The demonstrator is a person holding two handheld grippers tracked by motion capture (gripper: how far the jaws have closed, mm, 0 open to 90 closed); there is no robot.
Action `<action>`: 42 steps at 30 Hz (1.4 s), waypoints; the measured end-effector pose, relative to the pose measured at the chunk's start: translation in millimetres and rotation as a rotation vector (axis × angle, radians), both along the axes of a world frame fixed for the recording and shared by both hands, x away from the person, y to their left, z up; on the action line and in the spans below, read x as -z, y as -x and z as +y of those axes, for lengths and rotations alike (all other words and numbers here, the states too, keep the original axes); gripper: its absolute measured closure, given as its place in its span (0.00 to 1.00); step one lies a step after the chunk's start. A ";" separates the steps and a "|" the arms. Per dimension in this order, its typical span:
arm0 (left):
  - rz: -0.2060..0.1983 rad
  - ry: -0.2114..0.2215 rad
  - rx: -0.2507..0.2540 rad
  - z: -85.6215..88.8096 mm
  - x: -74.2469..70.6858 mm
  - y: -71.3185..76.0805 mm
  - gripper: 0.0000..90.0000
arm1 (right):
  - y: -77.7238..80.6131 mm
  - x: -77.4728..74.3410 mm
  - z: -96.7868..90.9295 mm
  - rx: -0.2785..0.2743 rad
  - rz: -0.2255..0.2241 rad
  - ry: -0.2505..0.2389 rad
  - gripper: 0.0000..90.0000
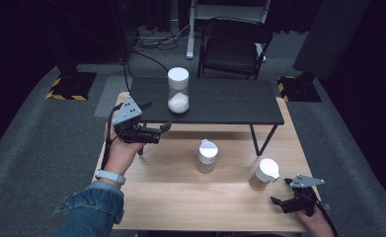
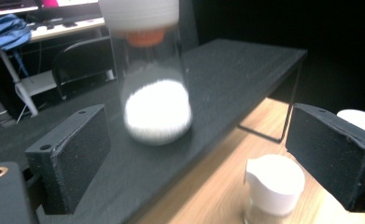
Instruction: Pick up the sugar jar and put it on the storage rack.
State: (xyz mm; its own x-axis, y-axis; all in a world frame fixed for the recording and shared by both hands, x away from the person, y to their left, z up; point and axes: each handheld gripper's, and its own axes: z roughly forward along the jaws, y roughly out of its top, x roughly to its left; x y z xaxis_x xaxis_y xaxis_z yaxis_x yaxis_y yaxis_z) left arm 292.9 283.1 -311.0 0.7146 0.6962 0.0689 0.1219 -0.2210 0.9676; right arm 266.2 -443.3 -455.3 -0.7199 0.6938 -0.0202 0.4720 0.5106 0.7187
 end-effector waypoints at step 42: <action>0.144 0.008 -0.069 8.9 116.0 59.8 0.08 | 0.3 -0.1 0.4 0.000 0.001 0.000 0.00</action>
State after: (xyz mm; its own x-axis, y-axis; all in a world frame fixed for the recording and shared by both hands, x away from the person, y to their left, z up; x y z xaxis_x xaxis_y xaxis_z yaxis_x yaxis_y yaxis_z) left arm 233.1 292.0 -427.0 0.6669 0.7443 -0.0371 0.2745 -0.1991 0.9407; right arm 266.0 -442.9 -455.2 -0.7200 0.6938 -0.0190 0.4729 0.5105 0.7182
